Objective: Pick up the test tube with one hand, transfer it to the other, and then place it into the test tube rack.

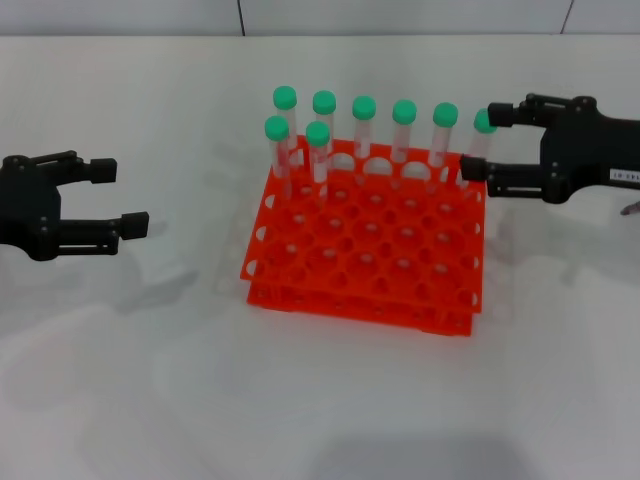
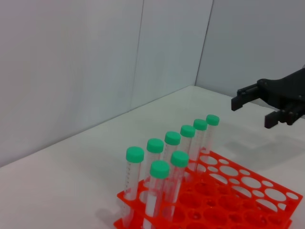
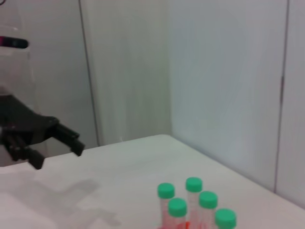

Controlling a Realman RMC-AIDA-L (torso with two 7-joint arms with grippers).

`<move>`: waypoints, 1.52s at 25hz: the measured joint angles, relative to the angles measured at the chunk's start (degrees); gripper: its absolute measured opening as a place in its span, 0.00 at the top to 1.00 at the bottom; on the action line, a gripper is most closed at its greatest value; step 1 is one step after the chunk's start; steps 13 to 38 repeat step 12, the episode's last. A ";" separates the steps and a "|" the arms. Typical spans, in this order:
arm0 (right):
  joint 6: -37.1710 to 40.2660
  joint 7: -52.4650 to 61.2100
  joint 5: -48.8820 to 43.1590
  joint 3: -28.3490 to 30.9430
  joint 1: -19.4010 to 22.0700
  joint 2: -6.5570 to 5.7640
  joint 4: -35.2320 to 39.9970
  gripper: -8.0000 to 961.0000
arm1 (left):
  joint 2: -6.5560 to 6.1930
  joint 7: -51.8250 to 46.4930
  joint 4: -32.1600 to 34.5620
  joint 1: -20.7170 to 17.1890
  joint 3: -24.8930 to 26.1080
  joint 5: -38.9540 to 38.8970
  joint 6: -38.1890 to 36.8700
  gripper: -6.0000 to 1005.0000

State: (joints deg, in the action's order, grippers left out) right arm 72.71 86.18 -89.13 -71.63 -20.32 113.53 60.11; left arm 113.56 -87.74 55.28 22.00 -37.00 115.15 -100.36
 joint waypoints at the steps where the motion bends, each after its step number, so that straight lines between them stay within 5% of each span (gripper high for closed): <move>1: 0.41 0.01 -0.26 0.03 0.01 0.01 0.08 0.20 | 0.00 -0.04 0.00 0.00 0.00 -0.07 -0.05 0.13; 38: 2.32 0.04 -1.23 0.09 0.05 0.03 0.28 0.20 | 0.09 -0.24 0.00 -0.13 0.00 -0.52 -0.26 0.13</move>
